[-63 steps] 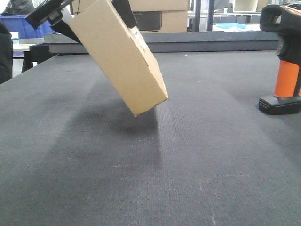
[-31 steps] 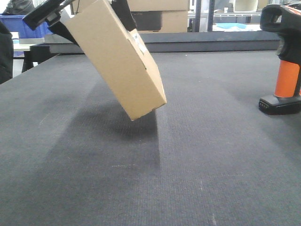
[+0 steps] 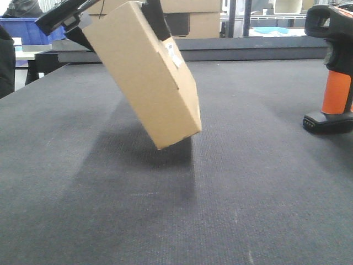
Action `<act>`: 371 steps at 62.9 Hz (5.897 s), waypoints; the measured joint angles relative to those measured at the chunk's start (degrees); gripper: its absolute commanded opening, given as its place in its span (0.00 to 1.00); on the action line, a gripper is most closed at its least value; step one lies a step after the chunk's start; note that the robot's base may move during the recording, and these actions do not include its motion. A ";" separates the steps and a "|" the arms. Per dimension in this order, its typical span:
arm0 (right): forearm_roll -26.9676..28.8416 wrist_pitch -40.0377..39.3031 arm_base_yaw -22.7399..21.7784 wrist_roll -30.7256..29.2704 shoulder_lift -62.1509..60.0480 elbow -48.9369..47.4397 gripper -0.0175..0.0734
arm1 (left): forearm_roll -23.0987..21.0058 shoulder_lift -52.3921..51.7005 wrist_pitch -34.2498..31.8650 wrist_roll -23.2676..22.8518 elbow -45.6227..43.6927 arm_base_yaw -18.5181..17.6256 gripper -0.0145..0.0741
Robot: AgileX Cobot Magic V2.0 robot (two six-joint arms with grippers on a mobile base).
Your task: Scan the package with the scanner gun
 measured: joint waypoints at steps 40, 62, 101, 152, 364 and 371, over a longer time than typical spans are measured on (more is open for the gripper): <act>-2.66 -15.09 -4.41 1.75 13.41 -0.04 0.01 | 0.70 0.00 0.00 0.00 0.00 0.00 0.04; -2.66 -15.23 -4.41 1.87 13.83 -0.13 0.08 | 1.42 0.00 0.00 0.00 0.00 0.00 0.04; -0.79 -17.18 -4.41 1.87 20.32 -2.46 0.77 | 1.78 0.00 0.00 0.00 0.00 0.00 0.04; -0.58 -22.95 -4.41 1.87 28.00 -8.23 0.77 | 1.91 0.00 -0.22 0.00 0.00 0.00 0.04; 7.23 -22.12 1.37 -1.04 26.68 -8.37 0.09 | 0.49 0.00 -1.86 0.00 0.00 0.00 0.04; 7.23 -22.03 1.37 -1.04 26.68 -8.37 0.34 | 0.49 0.00 -1.75 0.00 0.00 0.00 0.04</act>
